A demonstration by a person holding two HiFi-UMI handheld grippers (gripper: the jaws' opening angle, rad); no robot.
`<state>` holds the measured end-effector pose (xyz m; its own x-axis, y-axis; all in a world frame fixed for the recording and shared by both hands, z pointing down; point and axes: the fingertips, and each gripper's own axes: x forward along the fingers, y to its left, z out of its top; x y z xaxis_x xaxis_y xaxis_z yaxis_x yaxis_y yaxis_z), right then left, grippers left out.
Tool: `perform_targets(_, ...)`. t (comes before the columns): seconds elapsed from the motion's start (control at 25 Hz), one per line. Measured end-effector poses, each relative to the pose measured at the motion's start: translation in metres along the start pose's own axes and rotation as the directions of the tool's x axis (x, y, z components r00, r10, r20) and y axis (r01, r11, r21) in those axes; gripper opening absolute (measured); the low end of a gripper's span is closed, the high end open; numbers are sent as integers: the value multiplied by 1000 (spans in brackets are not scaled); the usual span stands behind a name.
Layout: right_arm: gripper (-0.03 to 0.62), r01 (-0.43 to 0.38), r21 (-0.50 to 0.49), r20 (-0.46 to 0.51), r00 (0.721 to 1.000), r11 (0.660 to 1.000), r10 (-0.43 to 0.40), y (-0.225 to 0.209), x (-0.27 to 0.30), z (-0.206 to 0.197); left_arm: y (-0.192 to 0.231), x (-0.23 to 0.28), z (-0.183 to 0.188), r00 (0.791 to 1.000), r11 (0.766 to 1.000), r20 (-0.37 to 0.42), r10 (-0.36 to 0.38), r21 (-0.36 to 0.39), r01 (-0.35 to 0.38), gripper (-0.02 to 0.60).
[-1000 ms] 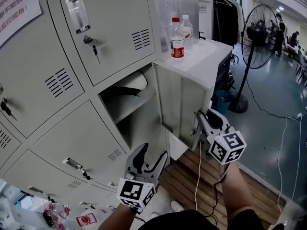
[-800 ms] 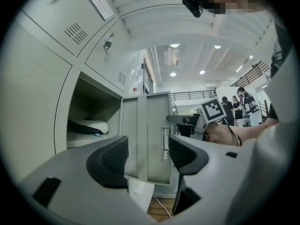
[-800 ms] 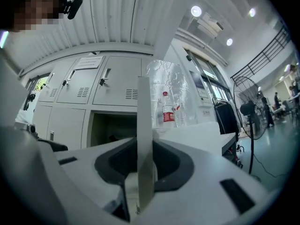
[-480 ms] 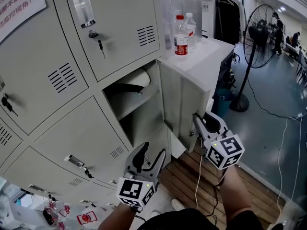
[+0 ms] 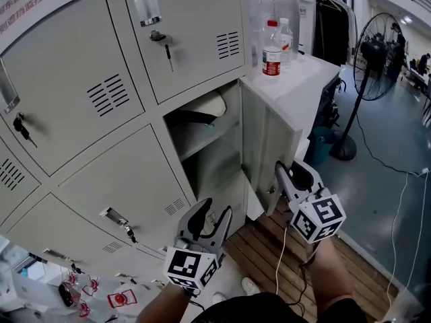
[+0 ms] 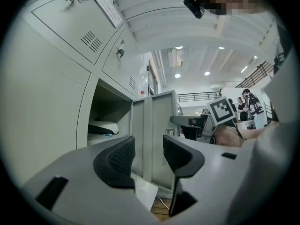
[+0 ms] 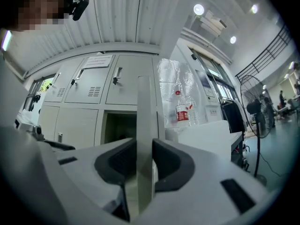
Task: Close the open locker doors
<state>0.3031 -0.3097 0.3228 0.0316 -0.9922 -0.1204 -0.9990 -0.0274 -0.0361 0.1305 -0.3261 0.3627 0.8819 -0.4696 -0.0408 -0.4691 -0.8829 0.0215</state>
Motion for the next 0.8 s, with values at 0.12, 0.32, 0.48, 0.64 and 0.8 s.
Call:
perform_targets(0.12, 106, -4, -1, 1, 1000, 1000, 4, 10, 2, -1, 5, -7, 1, 1000, 1000, 3, 13, -1, -13, 187)
perform_targets(0.32, 113, -2, -11, 7, 1000, 1000, 2, 27, 6, -1, 13, -18, 4, 999, 999, 8, 32, 0, -32, 183)
perform_targets(0.48, 115, -31, -14, 14, 999, 999, 32, 45, 12, -2, 20, -27, 7, 999, 999, 11, 50, 4, -50, 179)
perform_targets(0.64, 124, -49, -18, 18, 999, 999, 50, 62, 20, -3, 30, -38, 7, 997, 997, 9, 77, 4, -77, 172)
perform_targets(0.8, 139, -83, -16, 29, 996, 996, 83, 80, 29, -4, 42, -48, 6, 994, 994, 5, 112, 6, -112, 166)
